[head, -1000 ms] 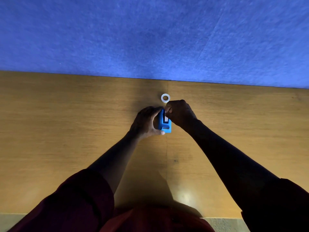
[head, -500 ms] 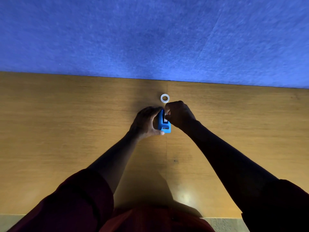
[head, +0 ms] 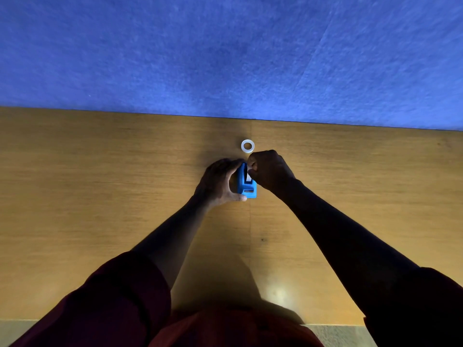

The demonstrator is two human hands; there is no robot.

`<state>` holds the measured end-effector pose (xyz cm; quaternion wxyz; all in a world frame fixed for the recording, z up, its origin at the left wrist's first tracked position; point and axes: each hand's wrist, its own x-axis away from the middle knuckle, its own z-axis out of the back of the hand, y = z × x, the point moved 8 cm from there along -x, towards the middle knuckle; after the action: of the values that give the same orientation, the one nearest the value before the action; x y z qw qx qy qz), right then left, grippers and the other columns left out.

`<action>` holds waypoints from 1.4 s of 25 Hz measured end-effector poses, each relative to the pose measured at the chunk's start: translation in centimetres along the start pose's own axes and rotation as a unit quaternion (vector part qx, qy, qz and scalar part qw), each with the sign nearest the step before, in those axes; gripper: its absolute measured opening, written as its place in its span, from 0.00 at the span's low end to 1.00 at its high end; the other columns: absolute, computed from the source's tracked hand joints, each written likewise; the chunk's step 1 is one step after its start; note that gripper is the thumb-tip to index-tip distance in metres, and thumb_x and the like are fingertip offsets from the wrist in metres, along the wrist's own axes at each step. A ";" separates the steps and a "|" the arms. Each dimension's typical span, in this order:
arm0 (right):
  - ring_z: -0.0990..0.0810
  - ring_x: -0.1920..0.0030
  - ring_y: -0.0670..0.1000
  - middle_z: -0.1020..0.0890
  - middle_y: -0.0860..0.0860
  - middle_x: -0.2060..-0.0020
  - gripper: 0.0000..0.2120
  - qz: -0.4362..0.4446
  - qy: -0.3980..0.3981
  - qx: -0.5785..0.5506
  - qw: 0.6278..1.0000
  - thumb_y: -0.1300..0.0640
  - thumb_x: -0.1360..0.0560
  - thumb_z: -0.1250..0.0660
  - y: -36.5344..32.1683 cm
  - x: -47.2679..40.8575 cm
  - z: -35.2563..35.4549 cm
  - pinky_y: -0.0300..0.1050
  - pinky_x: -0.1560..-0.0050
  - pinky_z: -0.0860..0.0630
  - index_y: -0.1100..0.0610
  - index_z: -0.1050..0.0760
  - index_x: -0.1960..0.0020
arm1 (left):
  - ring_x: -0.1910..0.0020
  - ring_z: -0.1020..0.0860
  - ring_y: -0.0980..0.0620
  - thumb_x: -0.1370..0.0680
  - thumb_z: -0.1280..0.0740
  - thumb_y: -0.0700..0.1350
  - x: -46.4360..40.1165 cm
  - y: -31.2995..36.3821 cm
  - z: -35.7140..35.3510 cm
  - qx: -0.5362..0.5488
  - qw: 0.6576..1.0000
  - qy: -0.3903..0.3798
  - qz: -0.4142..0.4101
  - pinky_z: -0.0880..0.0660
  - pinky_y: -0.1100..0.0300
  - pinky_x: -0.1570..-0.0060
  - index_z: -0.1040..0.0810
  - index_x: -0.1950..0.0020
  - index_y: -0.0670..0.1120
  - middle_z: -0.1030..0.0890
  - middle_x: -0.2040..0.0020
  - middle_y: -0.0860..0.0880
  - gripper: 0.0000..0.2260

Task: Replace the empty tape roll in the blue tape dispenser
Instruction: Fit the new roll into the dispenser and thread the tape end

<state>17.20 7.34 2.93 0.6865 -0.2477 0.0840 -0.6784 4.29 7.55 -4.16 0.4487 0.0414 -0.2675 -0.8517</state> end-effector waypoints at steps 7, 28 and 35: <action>0.15 0.55 0.50 0.15 0.54 0.52 0.09 0.014 -0.027 0.006 1.000 0.58 0.23 0.30 0.0 -0.3 -0.5 0.44 0.54 0.17 0.60 0.19 0.45 | 0.24 0.34 0.48 0.36 0.21 0.63 0.2 0.0 0.1 0.001 1.000 -0.003 0.005 0.35 0.46 0.25 0.38 0.21 0.51 0.31 0.25 0.48 0.49; 0.16 0.55 0.54 0.15 0.56 0.54 0.08 -0.008 -0.028 -0.004 1.000 0.60 0.25 0.30 0.3 -0.5 -0.3 0.53 0.52 0.17 0.60 0.19 0.47 | 0.26 0.33 0.48 0.37 0.20 0.62 0.4 0.1 0.4 0.016 1.000 0.020 -0.005 0.35 0.49 0.25 0.36 0.21 0.50 0.29 0.26 0.49 0.49; 0.17 0.59 0.51 0.15 0.53 0.58 0.03 -0.006 -0.026 0.018 0.999 0.60 0.26 0.29 0.0 -0.7 -0.3 0.41 0.62 0.22 0.59 0.19 0.53 | 0.27 0.31 0.50 0.38 0.20 0.63 0.3 0.1 0.4 0.016 0.999 0.028 -0.012 0.33 0.48 0.27 0.35 0.23 0.52 0.28 0.27 0.51 0.48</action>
<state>17.04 7.97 2.51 0.6886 -0.2534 0.0520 -0.6774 4.01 7.43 -3.71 0.4453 0.0759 -0.2680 -0.8510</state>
